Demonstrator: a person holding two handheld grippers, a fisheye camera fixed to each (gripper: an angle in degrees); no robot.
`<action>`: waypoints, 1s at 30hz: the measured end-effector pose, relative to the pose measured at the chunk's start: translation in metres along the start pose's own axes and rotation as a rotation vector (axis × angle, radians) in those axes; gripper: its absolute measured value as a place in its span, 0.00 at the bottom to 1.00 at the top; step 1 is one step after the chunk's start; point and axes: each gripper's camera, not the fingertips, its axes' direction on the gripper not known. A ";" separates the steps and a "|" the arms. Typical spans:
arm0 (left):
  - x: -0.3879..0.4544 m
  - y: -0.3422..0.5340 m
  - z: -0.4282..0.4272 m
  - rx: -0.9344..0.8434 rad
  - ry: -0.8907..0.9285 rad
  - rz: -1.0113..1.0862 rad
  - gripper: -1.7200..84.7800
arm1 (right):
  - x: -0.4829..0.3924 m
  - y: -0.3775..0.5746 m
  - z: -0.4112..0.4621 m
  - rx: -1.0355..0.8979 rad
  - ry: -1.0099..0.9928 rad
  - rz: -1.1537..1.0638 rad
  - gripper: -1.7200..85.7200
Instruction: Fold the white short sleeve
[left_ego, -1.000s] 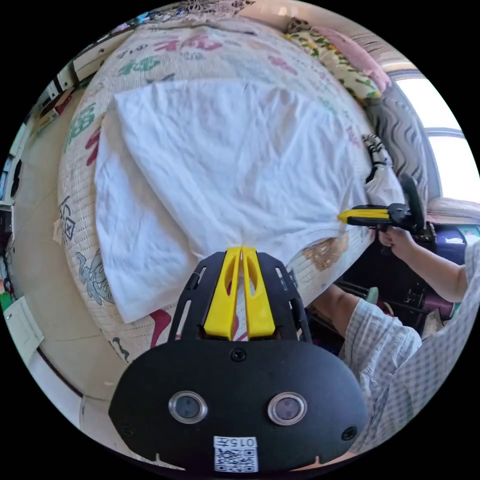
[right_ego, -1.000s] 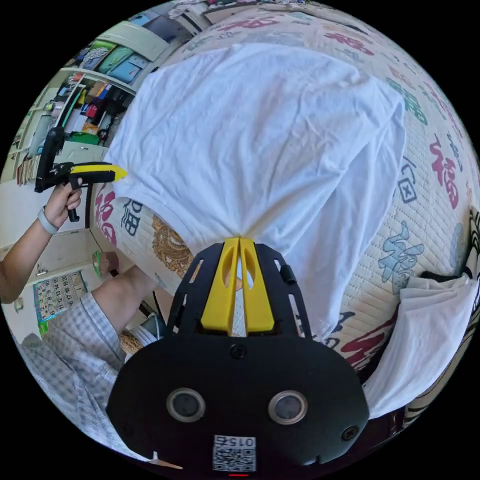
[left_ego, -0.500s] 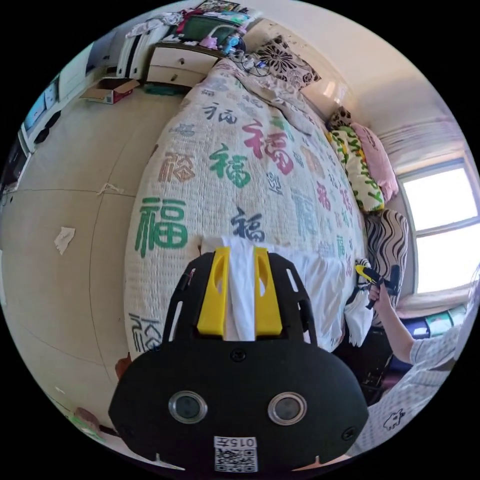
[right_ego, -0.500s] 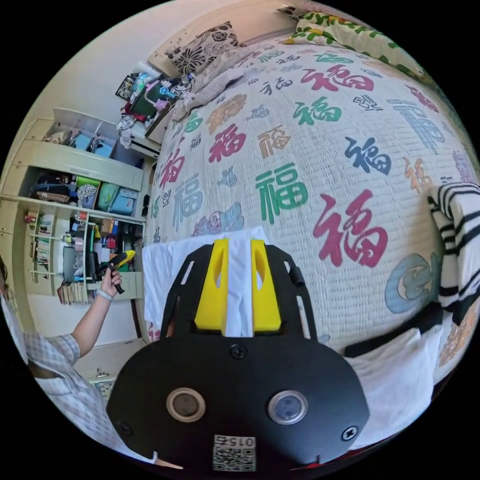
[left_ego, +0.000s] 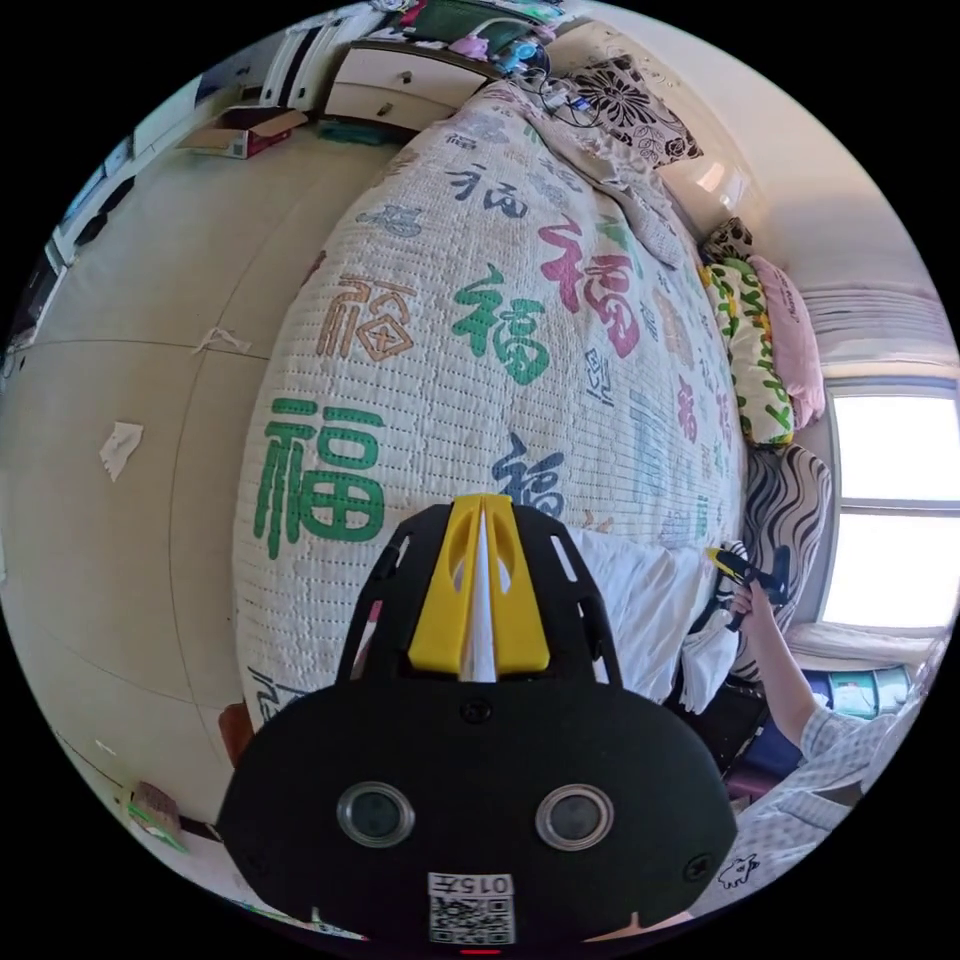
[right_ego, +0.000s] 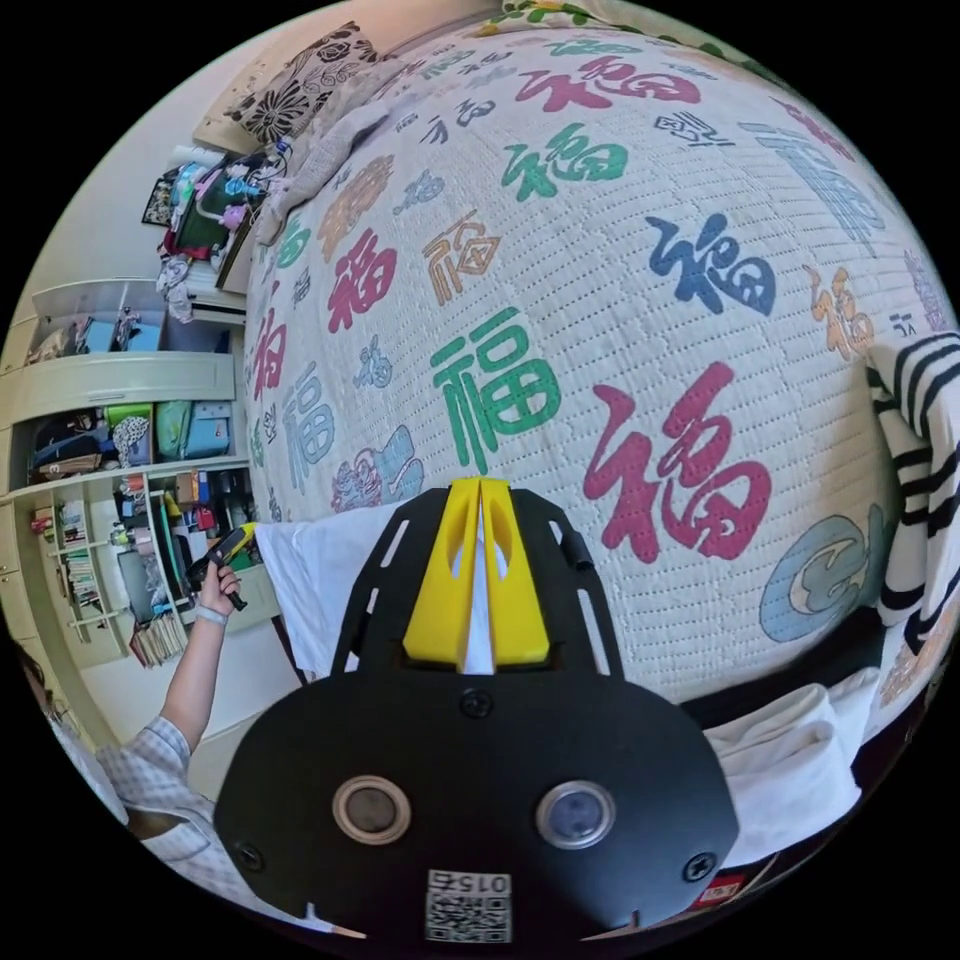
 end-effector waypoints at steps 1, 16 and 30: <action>-0.003 0.003 -0.001 -0.016 0.046 -0.005 0.03 | -0.001 0.000 0.002 -0.029 -0.021 -0.014 0.04; -0.010 0.020 0.008 -0.082 0.054 -0.022 0.02 | -0.014 -0.022 0.077 -0.073 -0.051 0.068 0.02; -0.035 0.103 -0.032 0.105 0.040 -0.042 0.08 | -0.063 0.001 0.113 0.061 0.116 -0.105 0.07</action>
